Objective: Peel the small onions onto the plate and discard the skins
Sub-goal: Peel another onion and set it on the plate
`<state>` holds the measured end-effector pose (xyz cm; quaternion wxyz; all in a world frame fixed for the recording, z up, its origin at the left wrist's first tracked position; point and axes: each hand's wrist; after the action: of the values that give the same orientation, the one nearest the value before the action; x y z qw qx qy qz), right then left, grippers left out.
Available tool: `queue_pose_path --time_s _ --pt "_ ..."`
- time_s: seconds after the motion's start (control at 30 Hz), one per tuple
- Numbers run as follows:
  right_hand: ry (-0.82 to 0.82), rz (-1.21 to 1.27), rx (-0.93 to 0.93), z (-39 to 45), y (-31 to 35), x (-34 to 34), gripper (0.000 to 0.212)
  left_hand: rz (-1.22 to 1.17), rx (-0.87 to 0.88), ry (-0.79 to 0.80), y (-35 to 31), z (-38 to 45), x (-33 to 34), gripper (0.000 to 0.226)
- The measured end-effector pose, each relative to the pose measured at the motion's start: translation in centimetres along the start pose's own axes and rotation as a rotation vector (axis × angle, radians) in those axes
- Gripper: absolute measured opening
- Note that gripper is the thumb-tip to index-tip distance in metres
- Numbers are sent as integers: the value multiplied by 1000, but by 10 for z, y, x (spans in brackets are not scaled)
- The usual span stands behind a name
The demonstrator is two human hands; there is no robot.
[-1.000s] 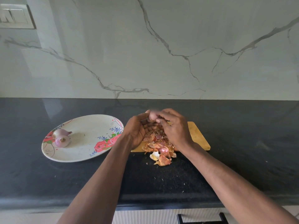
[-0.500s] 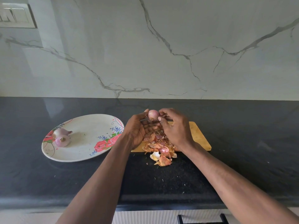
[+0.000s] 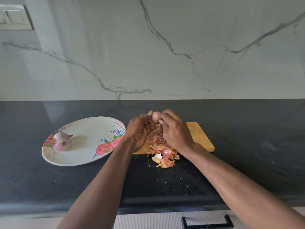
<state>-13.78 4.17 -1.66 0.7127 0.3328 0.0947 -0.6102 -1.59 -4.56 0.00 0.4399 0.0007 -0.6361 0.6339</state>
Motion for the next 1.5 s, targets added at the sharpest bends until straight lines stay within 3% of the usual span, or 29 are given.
queue_pose_path --time_s 0.27,0.47,0.67,1.07,1.17,1.3,1.5 --pt "-46 155 227 0 2 -6 18 -179 -25 -27 -4 3 -7 24" --pt "60 324 470 3 14 -14 17 -130 -40 63 -2 1 -6 28" --pt "75 433 580 6 5 -13 21 -83 -42 70 -1 4 -7 32" --pt "58 483 569 7 5 -15 22 -82 28 142 0 5 -7 36" --pt "67 521 492 6 9 -18 19 -50 37 162 -1 4 -3 34" --pt "8 455 472 4 7 -12 16 -16 56 164 0 0 0 43" --pt "-87 321 418 3 4 -3 13 56 114 174 5 -1 2 35"
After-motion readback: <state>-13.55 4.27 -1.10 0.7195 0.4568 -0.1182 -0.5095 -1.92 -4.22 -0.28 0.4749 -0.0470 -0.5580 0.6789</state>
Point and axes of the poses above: each hand's wrist, its own z-axis towards the middle knuckle, its own x-axis out of the palm, y = z × x, and after that the axes turned 13 degrees about x, right-handed
